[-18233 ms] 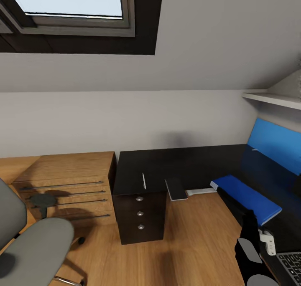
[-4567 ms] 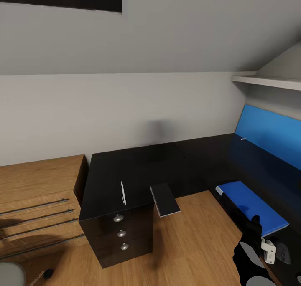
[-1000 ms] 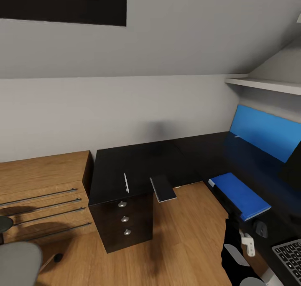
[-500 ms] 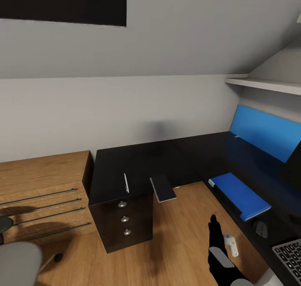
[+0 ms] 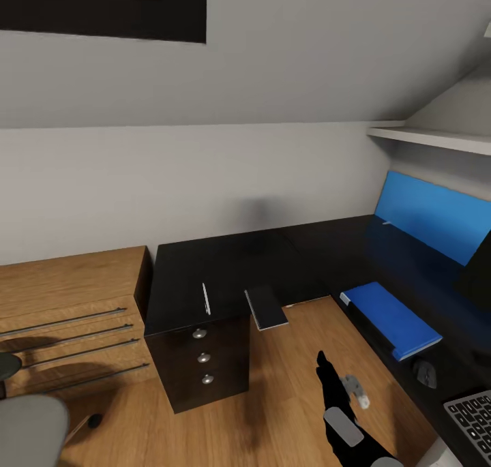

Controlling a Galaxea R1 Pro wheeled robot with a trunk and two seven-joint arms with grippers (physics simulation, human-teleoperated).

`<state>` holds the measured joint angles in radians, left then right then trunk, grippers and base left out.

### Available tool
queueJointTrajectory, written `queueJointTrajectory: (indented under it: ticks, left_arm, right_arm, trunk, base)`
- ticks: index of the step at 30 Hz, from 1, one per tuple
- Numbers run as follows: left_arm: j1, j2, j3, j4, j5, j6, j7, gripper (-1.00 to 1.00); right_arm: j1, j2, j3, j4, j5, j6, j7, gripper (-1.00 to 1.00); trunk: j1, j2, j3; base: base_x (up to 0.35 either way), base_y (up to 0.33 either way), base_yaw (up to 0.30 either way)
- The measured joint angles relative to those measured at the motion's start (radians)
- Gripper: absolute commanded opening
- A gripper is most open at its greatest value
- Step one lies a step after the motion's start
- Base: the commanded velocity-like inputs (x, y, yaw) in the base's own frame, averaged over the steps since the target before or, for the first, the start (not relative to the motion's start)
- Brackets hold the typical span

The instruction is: In the bedroom, organize the workspace by keeping the computer under the desk, ensuring the monitor is on the desk, placing the keyboard on the desk next to the monitor, placing the mouse on the desk next to the keyboard, moving the folder from the swivel chair onto the desk next to the mouse, stacking the notebook on top of the folder with the pen on top of the notebook, and positioning the swivel chair next to the desk.

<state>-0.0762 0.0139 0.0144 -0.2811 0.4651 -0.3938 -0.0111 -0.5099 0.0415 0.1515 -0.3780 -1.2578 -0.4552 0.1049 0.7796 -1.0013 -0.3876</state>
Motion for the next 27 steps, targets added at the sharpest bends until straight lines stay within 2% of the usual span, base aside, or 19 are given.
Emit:
queueJointTrajectory:
  ticks: [6, 8, 11, 12, 14, 15, 16, 18, 21, 23, 27]
  left_arm:
    - [0.000, 0.002, 0.000, 0.000, 0.001, 0.000, 0.000, 1.00]
    - [0.000, 0.001, 0.000, 0.000, 0.001, 0.000, 0.000, 1.00]
    - [0.000, 0.000, -0.001, 0.000, 0.000, 0.000, 0.000, 1.00]
    - [0.000, 0.000, 0.000, 0.000, 0.001, 0.000, 0.000, 1.00]
    - [0.000, 0.000, 0.000, 0.000, 0.001, 0.000, 0.000, 1.00]
    - [0.000, 0.000, 0.000, 0.000, 0.000, 0.000, 0.000, 1.00]
    - [0.000, 0.000, 0.000, 0.000, 0.001, 0.000, 0.000, 1.00]
    - [0.000, 0.000, 0.000, 0.000, 0.001, 0.000, 0.000, 1.00]
    - [0.000, 0.000, 0.000, 0.000, 0.001, 0.000, 0.000, 1.00]
    - [0.000, 0.000, 0.000, 0.000, 0.001, 0.000, 0.000, 1.00]
    - [0.000, 0.000, 0.000, 0.000, 0.001, 0.000, 0.000, 1.00]
  right_arm:
    - [0.000, 0.001, 0.016, 0.002, 0.005, 0.018, -0.003, 1.00]
    - [0.000, -0.001, 0.016, 0.002, 0.006, 0.061, -0.004, 1.00]
    - [0.000, -0.008, 0.016, 0.000, 0.013, 0.172, -0.001, 1.00]
    - [0.000, -0.017, 0.016, -0.004, 0.027, 0.251, 0.002, 1.00]
    - [0.000, -0.029, 0.016, -0.012, 0.053, 0.339, 0.005, 1.00]
    - [0.000, -0.043, 0.019, -0.024, 0.089, 0.415, 0.007, 1.00]
    - [0.000, -0.048, 0.020, -0.031, 0.111, 0.449, 0.009, 1.00]
    - [0.000, -0.062, 0.017, -0.063, 0.198, 0.541, 0.012, 1.00]
    - [-0.001, -0.069, 0.016, -0.087, 0.256, 0.583, 0.013, 1.00]
    - [-0.001, -0.072, 0.015, -0.098, 0.278, 0.598, 0.012, 1.00]
    - [-0.002, -0.080, 0.014, -0.107, 0.295, 0.609, 0.008, 1.00]
  trunk:
    - [0.000, 0.000, 0.000]
    - [0.000, 0.000, 0.000]
    - [0.000, 0.000, 0.000]
    - [0.000, 0.000, 0.000]
    - [0.000, 0.000, 0.000]
    - [0.000, 0.000, 0.000]
    - [0.000, 0.000, 0.000]
    - [0.000, 0.000, 0.000]
    - [0.000, 0.000, 0.000]
    - [0.000, 0.000, 0.000]
    - [0.000, 0.000, 0.000]
  base:
    - [0.000, 0.000, 0.000]
    - [0.000, 0.000, 0.000]
    - [0.000, 0.000, 0.000]
    - [0.000, 0.000, 0.000]
    - [0.000, 0.000, 0.000]
    - [0.000, 0.000, 0.000]
    - [0.000, 0.000, 0.000]
    - [0.000, 0.000, 0.000]
    - [0.000, 0.000, 0.000]
    - [0.000, 0.000, 0.000]
    - [0.000, 0.000, 0.000]
